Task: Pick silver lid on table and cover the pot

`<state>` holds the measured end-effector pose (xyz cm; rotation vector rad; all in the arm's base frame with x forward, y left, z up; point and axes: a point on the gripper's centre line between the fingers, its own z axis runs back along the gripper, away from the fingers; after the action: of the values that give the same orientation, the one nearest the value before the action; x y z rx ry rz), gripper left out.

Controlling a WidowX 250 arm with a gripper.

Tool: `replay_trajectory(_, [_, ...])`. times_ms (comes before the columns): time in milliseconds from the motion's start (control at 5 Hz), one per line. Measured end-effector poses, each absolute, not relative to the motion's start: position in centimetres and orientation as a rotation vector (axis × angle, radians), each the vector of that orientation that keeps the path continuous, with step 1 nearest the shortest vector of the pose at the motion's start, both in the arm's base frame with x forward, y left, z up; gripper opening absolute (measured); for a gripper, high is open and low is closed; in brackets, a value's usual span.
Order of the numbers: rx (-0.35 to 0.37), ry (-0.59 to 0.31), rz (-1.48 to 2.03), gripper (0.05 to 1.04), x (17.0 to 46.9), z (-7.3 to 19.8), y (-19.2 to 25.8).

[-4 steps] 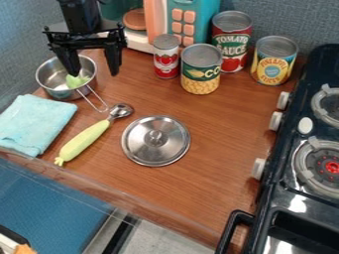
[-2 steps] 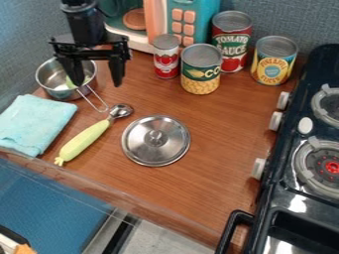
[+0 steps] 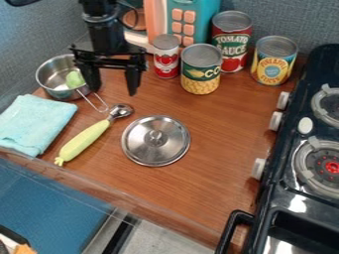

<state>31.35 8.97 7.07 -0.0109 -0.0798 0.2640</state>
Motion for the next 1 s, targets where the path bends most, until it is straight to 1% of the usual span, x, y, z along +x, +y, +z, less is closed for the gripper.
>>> replay_trajectory(400, [0.020,-0.028,0.097,1.000,31.8,5.3,6.7])
replay_trajectory(600, [0.034,-0.005,0.045,1.000,31.5,4.3,5.6])
replay_trajectory(1000, [0.013,0.041,-0.021,1.000,29.4,2.5,2.8])
